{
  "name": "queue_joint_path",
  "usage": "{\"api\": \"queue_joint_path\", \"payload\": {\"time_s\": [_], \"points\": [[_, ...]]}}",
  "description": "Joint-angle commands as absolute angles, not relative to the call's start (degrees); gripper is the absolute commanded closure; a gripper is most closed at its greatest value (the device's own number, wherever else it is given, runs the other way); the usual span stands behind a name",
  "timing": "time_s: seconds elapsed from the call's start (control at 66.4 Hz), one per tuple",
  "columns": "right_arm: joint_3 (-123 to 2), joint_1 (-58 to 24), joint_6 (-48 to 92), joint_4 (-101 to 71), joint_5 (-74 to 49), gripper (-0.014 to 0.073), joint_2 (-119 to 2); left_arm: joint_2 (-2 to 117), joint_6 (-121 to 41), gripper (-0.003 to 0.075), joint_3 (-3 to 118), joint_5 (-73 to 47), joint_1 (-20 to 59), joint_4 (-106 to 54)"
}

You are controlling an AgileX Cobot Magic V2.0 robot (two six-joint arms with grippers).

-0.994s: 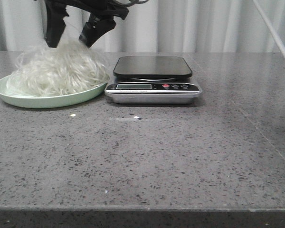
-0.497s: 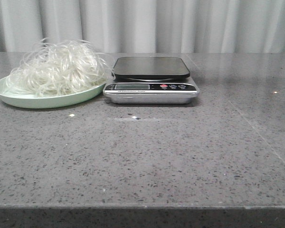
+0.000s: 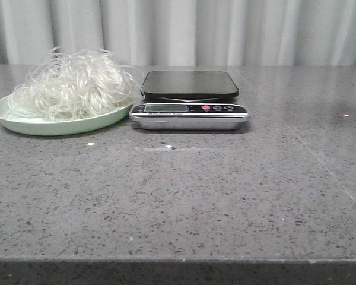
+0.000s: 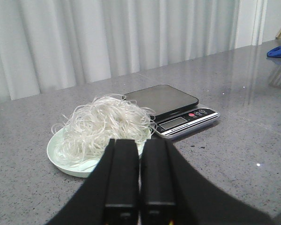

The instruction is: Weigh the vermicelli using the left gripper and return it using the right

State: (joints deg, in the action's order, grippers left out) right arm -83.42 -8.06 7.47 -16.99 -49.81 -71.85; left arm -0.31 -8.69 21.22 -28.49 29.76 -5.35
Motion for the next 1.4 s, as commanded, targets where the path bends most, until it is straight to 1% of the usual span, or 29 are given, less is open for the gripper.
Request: {"api": "queue_joint_path", "payload": {"time_s": [0.0, 0.06, 0.075, 0.09, 0.211, 0.346, 0.587, 0.663, 0.708, 0.738, 0.768, 0.798, 0.813, 0.828, 0.843, 0.858, 0.873, 0.889, 0.904, 0.934, 0.964, 1.386], "points": [[-73.9, -7.7, 9.5, -17.7, -38.5, -0.0003, -61.1, 0.0, -8.7, 0.0594, 22.7, -24.1, 29.7, -6.0], [-67.0, -7.7, 9.5, -17.7, -34.9, -0.0003, -56.0, 0.0, -8.7, 0.0594, 22.7, -24.1, 29.7, -6.0], [-67.0, -7.7, 9.5, -17.7, -34.9, -0.0003, -55.4, 0.0, -8.7, 0.0594, 22.7, -24.1, 29.7, -6.0], [-63.8, -7.7, 9.5, -17.7, -33.4, -0.0003, -53.1, 0.0, -8.7, 0.0594, 22.7, -24.1, 29.7, -6.0], [-54.2, -7.7, 9.7, -17.7, -28.7, -0.0003, -44.7, 0.0, -8.7, 0.0594, 22.7, -24.1, 29.7, -6.0], [-42.3, -7.7, 11.5, -17.6, -21.8, -0.0003, -32.5, 0.0, -8.7, 0.0594, 22.7, -24.1, 29.7, -6.0], [-27.5, -7.7, 11.6, -17.0, -11.7, -0.0003, -14.4, 0.0, -8.7, 0.0594, 22.7, -24.1, 29.7, -6.0], [-25.0, -7.7, 11.6, -16.1, -10.8, -0.0002, -11.1, 0.0, -8.7, 0.0594, 22.7, -24.1, 29.7, -6.0], [-23.8, -7.9, 11.6, -16.1, -10.6, 0.0013, -9.6, 0.0, -8.7, 0.0594, 22.7, -24.1, 29.7, -6.0], [-23.2, -8.3, 11.6, -16.1, -10.5, 0.0047, -9.0, 0.0, -8.7, 0.0594, 22.7, -24.1, 29.7, -6.0], [-22.9, -8.7, 11.6, -16.1, -10.6, 0.0104, -8.9, 0.0, -8.7, 0.0594, 22.7, -24.1, 29.7, -6.0], [-22.7, -9.3, 11.6, -16.1, -10.6, 0.0186, -8.9, 0.0, -8.7, 0.0594, 22.7, -24.1, 29.7, -6.0], [-22.6, -9.6, 11.6, -16.1, -10.6, 0.0246, -8.9, 0.0, -8.7, 0.0594, 22.7, -24.1, 29.7, -6.0], [-22.6, -9.8, 11.6, -16.1, -10.5, 0.0267, -8.9, 0.0, -8.7, 0.0594, 22.7, -24.1, 29.7, -6.0], [-22.6, -10.2, 11.6, -16.1, -10.5, 0.0358, -8.9, 0.0, -8.7, 0.0594, 22.7, -24.1, 29.7, -6.0], [-22.6, -10.4, 11.6, -16.1, -10.5, 0.0382, -8.9, 0.0, -8.7, 0.0594, 22.7, -24.1, 29.7, -6.0], [-22.6, -10.7, 11.6, -16.1, -10.5, 0.0474, -8.9, 0.0, -8.7, 0.0594, 22.7, -24.1, 29.7, -6.0], [-22.6, -10.8, 11.6, -16.1, -10.4, 0.0484, -8.9, 0.0, -8.7, 0.0594, 22.7, -24.1, 29.7, -6.0], [-22.6, -11.0, 11.6, -16.1, -10.3, 0.0450, -8.9, 0.0, -8.7, 0.0594, 22.7, -24.1, 29.7, -6.0], [-22.4, -11.3, 11.6, -16.1, -10.0, 0.0419, -8.9, 0.0, -8.7, 0.0594, 22.7, -24.1, 29.7, -6.0], [-22.4, -11.5, 11.6, -16.1, -10.1, 0.0410, -8.9, 0.0, -8.7, 0.0594, 22.7, -24.1, 29.7, -6.0], [-22.4, -11.8, 11.6, -16.4, -11.1, 0.0413, -8.9, 0.0, -8.8, 0.0594, 21.4, -24.4, 29.6, -4.8]]}}
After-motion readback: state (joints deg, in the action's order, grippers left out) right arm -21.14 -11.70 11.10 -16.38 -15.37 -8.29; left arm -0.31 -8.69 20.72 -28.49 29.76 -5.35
